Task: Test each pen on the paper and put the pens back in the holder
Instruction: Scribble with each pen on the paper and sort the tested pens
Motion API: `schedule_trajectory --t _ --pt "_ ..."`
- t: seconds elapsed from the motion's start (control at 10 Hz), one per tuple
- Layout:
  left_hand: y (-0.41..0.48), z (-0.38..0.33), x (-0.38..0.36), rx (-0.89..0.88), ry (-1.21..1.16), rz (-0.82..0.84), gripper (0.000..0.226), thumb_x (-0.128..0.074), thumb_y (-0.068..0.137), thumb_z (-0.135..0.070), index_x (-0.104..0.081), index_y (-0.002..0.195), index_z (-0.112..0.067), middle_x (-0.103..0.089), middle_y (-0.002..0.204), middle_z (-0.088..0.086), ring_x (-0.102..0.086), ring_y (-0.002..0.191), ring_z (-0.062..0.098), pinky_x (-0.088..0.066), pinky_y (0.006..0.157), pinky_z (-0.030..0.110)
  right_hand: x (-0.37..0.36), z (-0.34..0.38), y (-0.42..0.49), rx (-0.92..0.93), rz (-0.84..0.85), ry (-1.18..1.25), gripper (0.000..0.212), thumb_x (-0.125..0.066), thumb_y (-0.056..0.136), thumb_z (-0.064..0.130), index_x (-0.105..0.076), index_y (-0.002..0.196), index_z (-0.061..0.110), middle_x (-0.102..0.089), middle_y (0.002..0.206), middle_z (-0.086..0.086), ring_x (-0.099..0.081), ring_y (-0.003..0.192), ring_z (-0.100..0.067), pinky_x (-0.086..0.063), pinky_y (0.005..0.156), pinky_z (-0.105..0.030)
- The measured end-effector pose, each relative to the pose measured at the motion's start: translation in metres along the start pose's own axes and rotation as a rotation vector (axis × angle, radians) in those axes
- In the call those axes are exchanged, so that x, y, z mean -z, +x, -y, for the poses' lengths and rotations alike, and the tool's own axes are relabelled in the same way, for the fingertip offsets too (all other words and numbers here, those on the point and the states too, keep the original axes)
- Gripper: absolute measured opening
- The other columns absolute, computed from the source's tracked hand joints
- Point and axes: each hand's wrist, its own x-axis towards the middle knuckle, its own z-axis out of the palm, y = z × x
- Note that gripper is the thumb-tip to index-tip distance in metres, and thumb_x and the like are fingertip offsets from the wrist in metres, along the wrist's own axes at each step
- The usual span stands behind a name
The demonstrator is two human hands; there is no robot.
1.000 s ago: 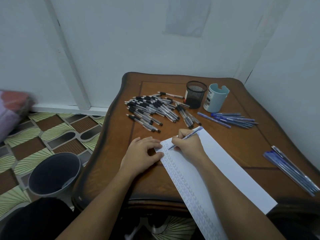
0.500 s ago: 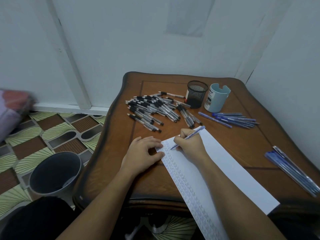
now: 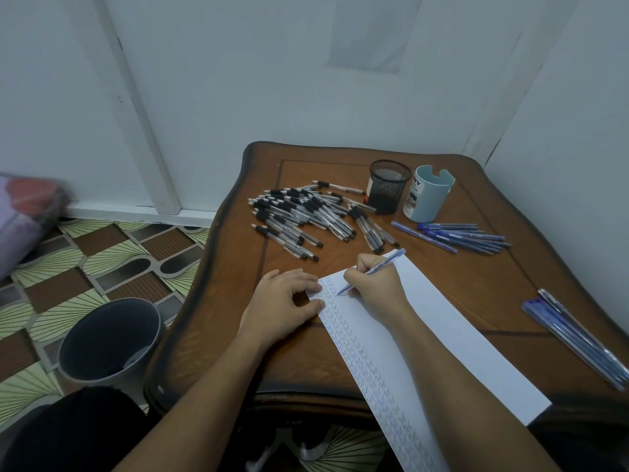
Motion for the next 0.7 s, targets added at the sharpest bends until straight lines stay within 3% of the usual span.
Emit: schedule_trajectory --t 0.3,0.5,0.6,0.7 --pt "0.001 0.002 0.0 0.0 0.0 0.005 0.032 -0.066 0.084 -0.047 -0.068 0.114 -0.035 -0.058 0.128 -0.023 -0.039 0.128 -0.007 -0.017 0.118 0.037 0.0 0.001 0.0 -0.008 -0.012 -0.014 0.029 -0.063 0.088 0.004 -0.046 0.064 0.008 -0.044 0.057 -0.002 -0.055 0.048 -0.002 -0.044 0.05 -0.017" --pt "0.001 0.001 0.0 0.002 0.004 0.009 0.032 -0.065 0.085 -0.048 -0.068 0.115 -0.035 -0.058 0.128 -0.022 -0.039 0.128 -0.007 -0.016 0.118 0.037 0.001 -0.002 0.003 -0.022 -0.004 -0.007 0.03 -0.063 0.086 0.004 -0.045 0.062 0.009 -0.043 0.057 -0.004 -0.054 0.048 -0.003 -0.044 0.054 -0.027" --pt "0.001 0.002 -0.001 0.002 0.004 0.009 0.033 -0.066 0.085 -0.047 -0.068 0.115 -0.035 -0.058 0.129 -0.022 -0.039 0.128 -0.006 -0.016 0.118 0.037 0.0 0.001 0.001 -0.016 -0.051 -0.01 0.03 -0.062 0.089 0.005 -0.047 0.064 0.01 -0.047 0.058 -0.003 -0.053 0.05 -0.003 -0.044 0.053 -0.023" --pt "0.0 0.001 0.0 0.002 0.007 0.007 0.032 -0.065 0.085 -0.047 -0.068 0.115 -0.035 -0.058 0.129 -0.022 -0.039 0.129 -0.006 -0.015 0.118 0.035 0.004 0.011 0.0 -0.077 -0.213 0.175 0.027 -0.058 0.099 0.025 -0.056 0.076 0.01 -0.059 0.063 -0.002 -0.058 0.056 -0.005 -0.048 0.057 -0.022"
